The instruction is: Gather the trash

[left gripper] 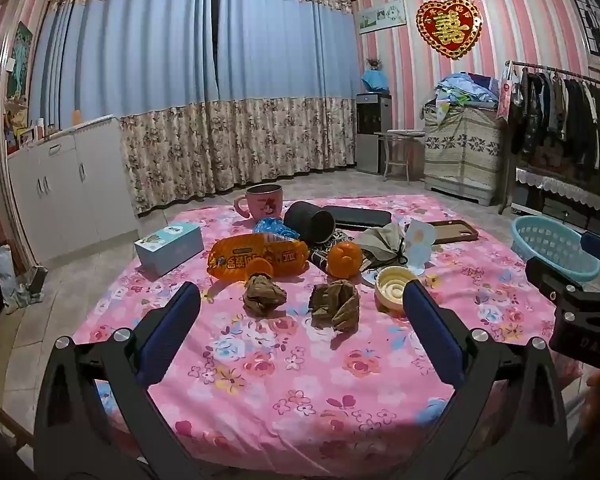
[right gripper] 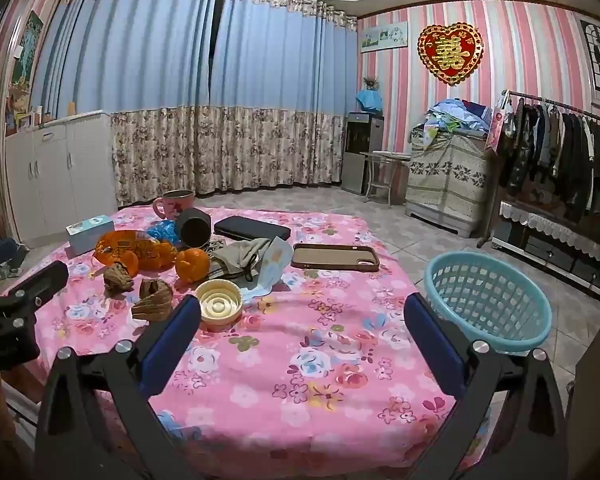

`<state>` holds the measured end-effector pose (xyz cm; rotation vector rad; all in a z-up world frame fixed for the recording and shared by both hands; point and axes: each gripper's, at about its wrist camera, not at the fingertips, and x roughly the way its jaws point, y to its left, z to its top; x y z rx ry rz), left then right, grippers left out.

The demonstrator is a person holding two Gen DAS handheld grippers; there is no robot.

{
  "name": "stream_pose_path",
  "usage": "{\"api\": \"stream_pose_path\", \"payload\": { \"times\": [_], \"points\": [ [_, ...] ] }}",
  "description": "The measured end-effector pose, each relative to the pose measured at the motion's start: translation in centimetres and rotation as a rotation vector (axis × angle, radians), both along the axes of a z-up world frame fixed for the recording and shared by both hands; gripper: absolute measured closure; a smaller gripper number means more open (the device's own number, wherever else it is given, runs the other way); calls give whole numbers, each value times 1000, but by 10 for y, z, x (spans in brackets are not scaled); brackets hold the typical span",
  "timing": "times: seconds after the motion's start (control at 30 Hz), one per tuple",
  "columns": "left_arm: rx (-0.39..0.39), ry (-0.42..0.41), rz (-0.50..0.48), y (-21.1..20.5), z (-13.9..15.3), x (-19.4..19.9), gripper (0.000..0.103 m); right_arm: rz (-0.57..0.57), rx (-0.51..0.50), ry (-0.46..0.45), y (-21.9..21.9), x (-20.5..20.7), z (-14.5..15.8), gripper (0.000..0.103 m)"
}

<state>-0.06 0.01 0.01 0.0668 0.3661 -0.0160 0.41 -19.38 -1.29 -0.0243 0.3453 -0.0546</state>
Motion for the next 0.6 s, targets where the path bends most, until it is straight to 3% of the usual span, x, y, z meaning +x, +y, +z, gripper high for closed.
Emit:
{"api": "stream_pose_path", "payload": {
  "times": [0.6],
  "points": [
    [-25,27,5,5,-3,6,5,-3,-4,-2,-1,0,0,4]
  ]
}}
